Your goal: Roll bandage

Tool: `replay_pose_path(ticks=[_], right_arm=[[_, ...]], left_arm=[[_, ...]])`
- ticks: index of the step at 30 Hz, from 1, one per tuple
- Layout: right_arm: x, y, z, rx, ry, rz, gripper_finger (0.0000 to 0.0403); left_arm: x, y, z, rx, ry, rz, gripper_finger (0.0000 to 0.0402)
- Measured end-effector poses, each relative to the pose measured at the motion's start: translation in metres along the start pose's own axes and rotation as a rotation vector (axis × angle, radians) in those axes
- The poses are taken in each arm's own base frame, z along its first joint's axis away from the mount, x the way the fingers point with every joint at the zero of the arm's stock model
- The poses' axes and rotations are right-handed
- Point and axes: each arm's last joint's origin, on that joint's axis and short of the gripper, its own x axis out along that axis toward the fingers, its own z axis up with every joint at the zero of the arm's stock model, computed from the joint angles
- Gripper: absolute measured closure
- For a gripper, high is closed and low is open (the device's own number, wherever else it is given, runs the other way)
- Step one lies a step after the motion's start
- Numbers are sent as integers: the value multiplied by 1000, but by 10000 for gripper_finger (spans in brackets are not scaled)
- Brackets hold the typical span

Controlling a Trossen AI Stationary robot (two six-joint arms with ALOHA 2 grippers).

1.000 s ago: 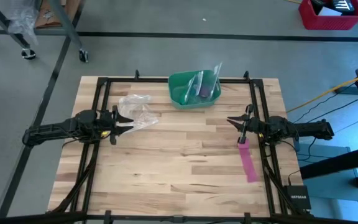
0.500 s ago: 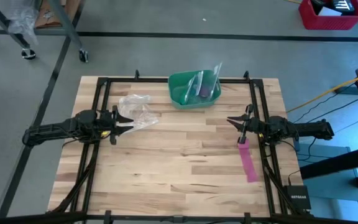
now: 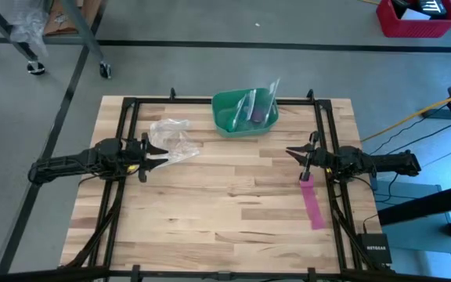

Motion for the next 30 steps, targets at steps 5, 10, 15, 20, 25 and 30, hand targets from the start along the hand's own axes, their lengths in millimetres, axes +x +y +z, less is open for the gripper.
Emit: replay_pose_path(ticks=[5, 10, 15, 20, 25, 30], right_arm=[[0, 0, 0, 0, 0, 0, 354], [0, 0, 0, 0, 0, 0, 354], [0, 0, 0, 0, 0, 0, 354], [0, 0, 0, 0, 0, 0, 354], [0, -1, 0, -18, 3, -16, 354], [0, -1, 0, -43, 4, -22, 354]], left_arm=[[0, 0, 0, 0, 0, 0, 258], [0, 0, 0, 0, 0, 0, 258], [0, 0, 0, 0, 0, 0, 258], [0, 0, 0, 0, 0, 0, 258], [0, 1, 0, 24, -3, 17, 258], [0, 2, 1, 120, -7, 53, 258]])
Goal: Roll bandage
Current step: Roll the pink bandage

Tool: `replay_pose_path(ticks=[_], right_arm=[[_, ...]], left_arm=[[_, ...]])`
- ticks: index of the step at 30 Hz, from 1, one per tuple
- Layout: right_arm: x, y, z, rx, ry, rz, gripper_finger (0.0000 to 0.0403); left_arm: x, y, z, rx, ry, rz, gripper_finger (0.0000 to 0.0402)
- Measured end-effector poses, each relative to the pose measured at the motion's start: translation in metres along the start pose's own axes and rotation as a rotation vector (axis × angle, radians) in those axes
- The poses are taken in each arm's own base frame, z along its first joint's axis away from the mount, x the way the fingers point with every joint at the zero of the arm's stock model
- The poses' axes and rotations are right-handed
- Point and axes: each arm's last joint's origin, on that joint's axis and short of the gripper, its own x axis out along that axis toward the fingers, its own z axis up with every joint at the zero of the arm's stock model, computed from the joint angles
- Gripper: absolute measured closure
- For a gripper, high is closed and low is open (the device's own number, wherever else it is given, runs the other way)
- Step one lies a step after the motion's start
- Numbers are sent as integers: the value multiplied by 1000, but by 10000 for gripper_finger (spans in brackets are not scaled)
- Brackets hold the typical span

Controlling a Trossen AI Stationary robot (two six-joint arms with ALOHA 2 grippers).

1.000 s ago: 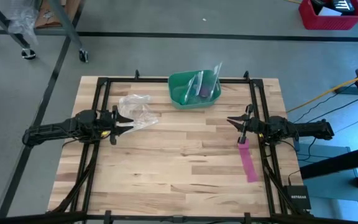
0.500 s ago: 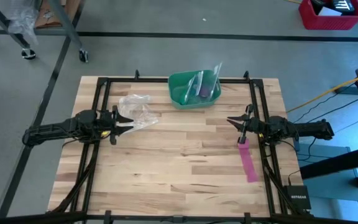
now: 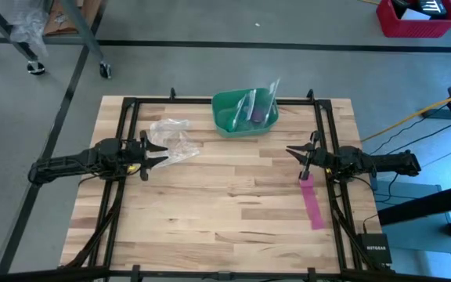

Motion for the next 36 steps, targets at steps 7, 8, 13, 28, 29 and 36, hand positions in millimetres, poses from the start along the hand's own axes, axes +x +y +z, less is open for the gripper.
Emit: replay_pose_path(ticks=[7, 8, 13, 28, 29, 36], right_arm=[[-1, -3, 8, 58, -50, -35, 354], [-1, -4, 10, 92, -50, -46, 354], [-5, -10, 30, 164, -136, 31, 354], [9, -23, 100, -7, 364, 261, 354], [14, -22, 103, -14, 424, 295, 354], [52, -3, 104, -100, 888, 520, 354]], left_arm=[[0, 0, 0, 11, -1, 0, 258], [0, 0, 0, 14, -2, 0, 258], [0, 0, 1, 9, -10, 2, 258], [0, 0, 1, -277, -14, 0, 258], [0, 0, 1, -303, -14, 0, 258], [0, 0, 1, -487, -15, -2, 258]])
